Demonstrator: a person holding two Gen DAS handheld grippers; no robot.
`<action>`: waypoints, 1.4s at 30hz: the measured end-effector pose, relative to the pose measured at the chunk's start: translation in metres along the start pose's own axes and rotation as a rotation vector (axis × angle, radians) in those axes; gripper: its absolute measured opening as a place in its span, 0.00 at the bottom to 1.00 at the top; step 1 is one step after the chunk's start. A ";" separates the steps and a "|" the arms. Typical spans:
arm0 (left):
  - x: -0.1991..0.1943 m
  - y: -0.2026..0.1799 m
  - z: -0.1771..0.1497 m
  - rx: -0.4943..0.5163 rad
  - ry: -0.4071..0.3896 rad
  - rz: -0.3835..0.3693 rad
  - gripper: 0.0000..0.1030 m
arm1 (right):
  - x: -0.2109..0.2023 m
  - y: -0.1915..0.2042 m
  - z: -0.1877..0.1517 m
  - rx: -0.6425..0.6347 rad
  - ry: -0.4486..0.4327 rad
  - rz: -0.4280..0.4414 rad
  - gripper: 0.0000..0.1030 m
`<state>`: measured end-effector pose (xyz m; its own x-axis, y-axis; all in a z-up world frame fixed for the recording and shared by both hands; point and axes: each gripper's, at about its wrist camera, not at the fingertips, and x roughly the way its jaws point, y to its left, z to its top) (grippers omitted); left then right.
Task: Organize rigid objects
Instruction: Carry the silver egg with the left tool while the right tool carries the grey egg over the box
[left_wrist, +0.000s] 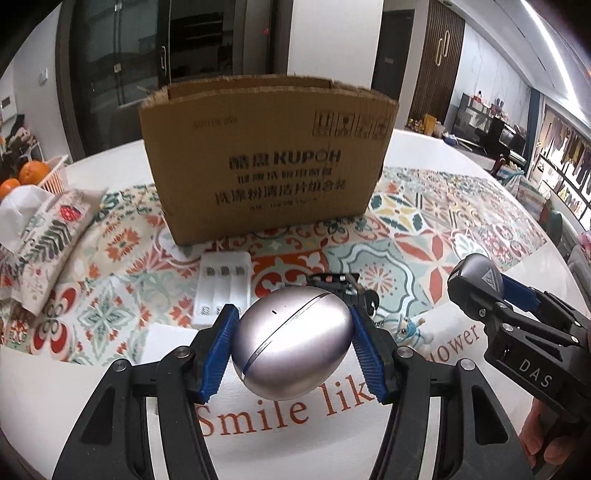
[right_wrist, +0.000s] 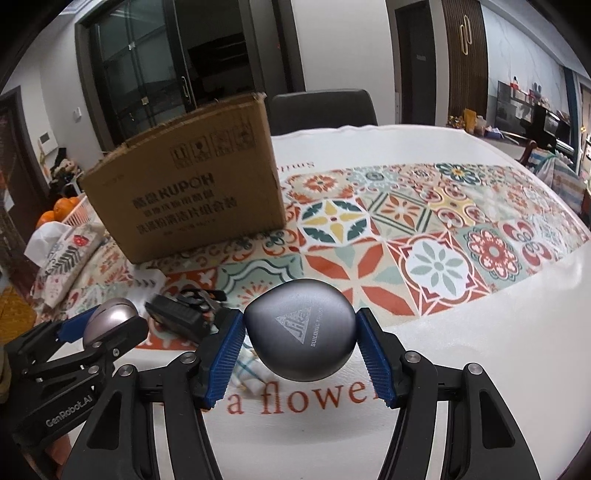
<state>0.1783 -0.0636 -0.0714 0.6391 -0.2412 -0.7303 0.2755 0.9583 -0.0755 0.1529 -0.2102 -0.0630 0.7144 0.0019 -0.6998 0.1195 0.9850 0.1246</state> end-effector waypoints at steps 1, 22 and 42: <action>-0.003 0.001 0.001 0.000 -0.008 0.002 0.58 | -0.002 0.001 0.002 -0.004 -0.005 0.004 0.60; -0.048 0.022 0.047 -0.009 -0.168 0.031 0.58 | -0.034 0.037 0.048 -0.057 -0.154 0.066 0.60; -0.068 0.041 0.099 -0.003 -0.250 0.060 0.58 | -0.036 0.061 0.103 -0.068 -0.230 0.131 0.60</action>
<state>0.2174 -0.0232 0.0426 0.8120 -0.2143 -0.5429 0.2300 0.9724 -0.0398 0.2052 -0.1683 0.0417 0.8596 0.0981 -0.5014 -0.0251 0.9883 0.1503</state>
